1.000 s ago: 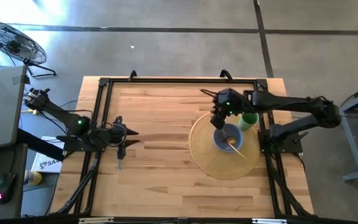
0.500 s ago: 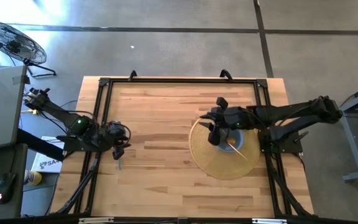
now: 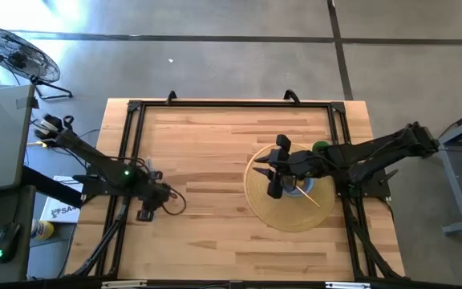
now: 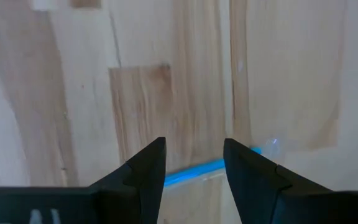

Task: Pick & Place Utensil
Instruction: Put the blue straw into the green cup on the brown placemat

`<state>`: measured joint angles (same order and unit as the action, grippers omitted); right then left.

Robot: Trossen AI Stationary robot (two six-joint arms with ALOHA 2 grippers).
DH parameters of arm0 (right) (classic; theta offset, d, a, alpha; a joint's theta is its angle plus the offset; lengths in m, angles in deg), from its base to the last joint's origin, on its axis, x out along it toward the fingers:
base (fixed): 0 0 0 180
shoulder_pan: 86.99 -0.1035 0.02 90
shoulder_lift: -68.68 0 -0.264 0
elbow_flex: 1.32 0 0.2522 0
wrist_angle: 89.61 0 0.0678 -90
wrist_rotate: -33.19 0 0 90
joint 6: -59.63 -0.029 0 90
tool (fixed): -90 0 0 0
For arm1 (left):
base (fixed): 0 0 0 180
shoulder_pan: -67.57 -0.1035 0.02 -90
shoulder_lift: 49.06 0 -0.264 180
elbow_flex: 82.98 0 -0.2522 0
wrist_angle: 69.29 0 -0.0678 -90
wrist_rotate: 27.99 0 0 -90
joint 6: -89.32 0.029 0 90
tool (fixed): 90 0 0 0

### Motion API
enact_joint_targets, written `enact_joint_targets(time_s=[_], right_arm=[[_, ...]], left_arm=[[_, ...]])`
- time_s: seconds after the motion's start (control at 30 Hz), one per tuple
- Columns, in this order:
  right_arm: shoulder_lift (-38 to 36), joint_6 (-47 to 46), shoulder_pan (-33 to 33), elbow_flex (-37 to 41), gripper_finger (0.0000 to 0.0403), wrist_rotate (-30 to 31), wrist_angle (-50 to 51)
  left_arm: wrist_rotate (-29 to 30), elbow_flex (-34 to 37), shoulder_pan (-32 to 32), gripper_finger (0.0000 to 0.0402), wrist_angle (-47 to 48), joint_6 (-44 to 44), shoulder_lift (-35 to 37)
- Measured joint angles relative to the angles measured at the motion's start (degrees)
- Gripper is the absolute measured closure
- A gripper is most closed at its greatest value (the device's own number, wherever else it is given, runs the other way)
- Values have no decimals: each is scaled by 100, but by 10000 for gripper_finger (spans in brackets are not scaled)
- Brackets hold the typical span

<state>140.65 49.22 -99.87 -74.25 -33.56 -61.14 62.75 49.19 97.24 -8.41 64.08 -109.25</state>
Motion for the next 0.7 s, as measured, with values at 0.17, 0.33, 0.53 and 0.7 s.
enact_joint_targets(time_s=[0.17,0.33,0.53,0.7], right_arm=[[74,-11,11,0,295,88,-4],[85,-9,11,0,295,343,-42],[85,-7,11,0,295,504,-42],[85,-7,13,0,295,536,-42]], left_arm=[[-345,0,0,243,50,561,-508],[-667,0,0,243,46,776,-1003],[-652,0,182,243,-49,1035,-1519],[-418,-111,650,243,-4,1039,-1761]])
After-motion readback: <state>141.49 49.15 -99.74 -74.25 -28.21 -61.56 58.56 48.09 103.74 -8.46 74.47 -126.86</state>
